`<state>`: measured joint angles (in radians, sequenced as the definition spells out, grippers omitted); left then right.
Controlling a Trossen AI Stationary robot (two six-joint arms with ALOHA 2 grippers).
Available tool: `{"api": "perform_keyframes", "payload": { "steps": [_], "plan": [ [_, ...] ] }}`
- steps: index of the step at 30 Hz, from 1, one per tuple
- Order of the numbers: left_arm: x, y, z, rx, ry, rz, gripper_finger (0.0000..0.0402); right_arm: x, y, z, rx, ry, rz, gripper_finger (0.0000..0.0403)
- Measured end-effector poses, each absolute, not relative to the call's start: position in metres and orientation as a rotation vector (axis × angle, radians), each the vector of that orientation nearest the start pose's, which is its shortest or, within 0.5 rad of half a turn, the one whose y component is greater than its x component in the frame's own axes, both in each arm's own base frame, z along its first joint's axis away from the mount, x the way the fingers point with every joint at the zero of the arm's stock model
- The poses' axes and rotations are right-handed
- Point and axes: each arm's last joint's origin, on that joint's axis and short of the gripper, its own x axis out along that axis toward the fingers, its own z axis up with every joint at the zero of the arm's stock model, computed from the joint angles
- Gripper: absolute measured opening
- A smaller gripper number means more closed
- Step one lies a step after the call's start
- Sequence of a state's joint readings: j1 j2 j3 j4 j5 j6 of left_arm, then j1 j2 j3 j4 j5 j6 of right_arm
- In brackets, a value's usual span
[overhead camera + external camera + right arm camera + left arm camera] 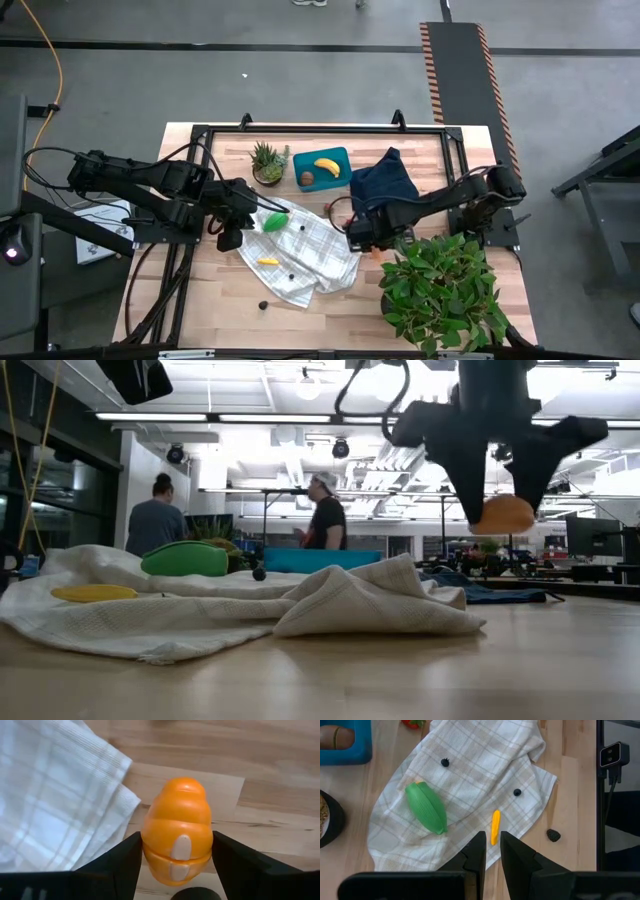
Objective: Pick and placing Produce into tupperware
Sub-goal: Put the croissant into the blue bin
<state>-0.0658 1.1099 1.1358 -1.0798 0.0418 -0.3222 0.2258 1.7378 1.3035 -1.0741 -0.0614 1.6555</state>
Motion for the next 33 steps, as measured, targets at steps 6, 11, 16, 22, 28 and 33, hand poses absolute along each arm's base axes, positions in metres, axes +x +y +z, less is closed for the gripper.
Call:
{"api": "perform_keyframes", "payload": {
  "steps": [6,11,16,22,28,33],
  "plan": [
    [0.193,-0.014,0.322,-0.289,1.06,0.079,0.0046,0.315,0.066,0.239,1.13,1.241,-1.02,0.0215],
    [0.193,-0.014,0.322,-0.301,1.059,0.086,0.0046,0.322,0.057,0.257,1.089,1.175,-1.004,0.0215],
    [0.193,-0.014,0.322,-0.311,1.059,0.092,0.0046,0.328,0.044,0.271,1.05,1.119,-0.982,0.0215],
    [0.193,-0.014,0.322,-0.327,1.059,0.101,0.0046,0.333,0.03,0.281,1.01,1.085,-0.953,0.0215],
    [0.193,-0.014,0.322,-0.358,1.058,0.12,0.0046,0.336,0.015,0.288,0.963,1.084,-0.909,0.0215],
    [0.194,-0.014,0.323,-0.394,1.049,0.139,0.0046,0.338,0.003,0.291,0.917,1.089,-0.878,0.0215]
  ]
}}
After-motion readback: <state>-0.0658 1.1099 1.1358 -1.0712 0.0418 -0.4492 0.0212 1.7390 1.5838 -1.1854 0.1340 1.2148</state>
